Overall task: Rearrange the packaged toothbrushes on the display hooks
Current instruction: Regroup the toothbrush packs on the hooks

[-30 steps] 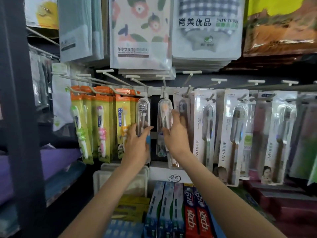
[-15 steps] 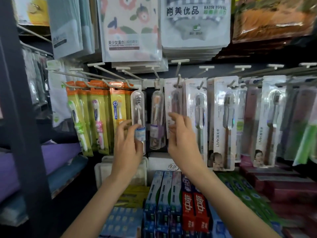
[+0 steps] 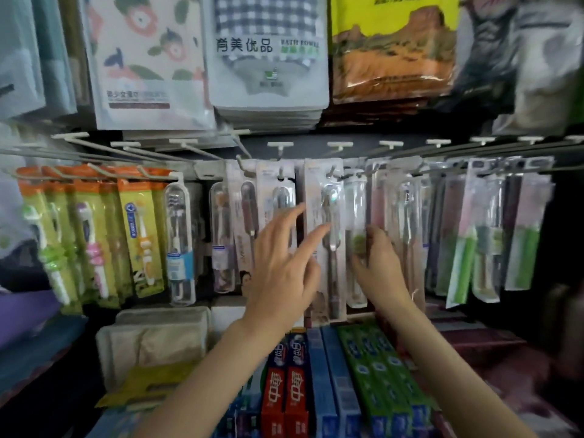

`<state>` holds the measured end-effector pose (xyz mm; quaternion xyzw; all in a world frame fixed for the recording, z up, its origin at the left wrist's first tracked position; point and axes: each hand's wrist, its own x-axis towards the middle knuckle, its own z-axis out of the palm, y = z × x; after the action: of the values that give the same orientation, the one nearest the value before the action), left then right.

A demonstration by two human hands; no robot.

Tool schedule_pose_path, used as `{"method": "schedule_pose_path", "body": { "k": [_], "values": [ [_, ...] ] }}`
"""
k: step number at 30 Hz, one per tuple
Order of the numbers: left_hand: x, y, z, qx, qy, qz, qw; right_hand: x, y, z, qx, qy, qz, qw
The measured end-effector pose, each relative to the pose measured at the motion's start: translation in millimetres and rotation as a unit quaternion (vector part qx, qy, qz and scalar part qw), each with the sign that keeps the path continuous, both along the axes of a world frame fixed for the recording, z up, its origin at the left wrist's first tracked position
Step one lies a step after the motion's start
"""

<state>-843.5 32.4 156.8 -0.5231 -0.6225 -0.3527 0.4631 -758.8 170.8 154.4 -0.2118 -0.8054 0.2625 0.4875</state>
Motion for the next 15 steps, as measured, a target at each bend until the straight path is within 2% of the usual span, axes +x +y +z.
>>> {"method": "schedule_pose_path", "body": {
  "k": [6, 11, 13, 15],
  "values": [
    [5.2, 26.4, -3.2, -0.064, 0.072, 0.092, 0.991, -8.1, 8.1, -4.3, 0.011, -0.016, 0.018, 1.0],
    [0.2, 29.1, -8.2, -0.052, 0.07, 0.11, 0.99, 15.4, -6.0, -9.7, 0.087, -0.056, 0.053, 0.993],
    [4.2, 29.9, -7.3, -0.039, 0.055, 0.1, 0.993, 35.4, -12.0, 0.5, 0.132, -0.009, 0.035, 0.991],
    [10.8, 32.9, -5.3, -0.028, 0.052, 0.084, 0.995, 57.0, -6.4, 13.8, 0.14, 0.08, -0.009, 0.987]
  ]
}}
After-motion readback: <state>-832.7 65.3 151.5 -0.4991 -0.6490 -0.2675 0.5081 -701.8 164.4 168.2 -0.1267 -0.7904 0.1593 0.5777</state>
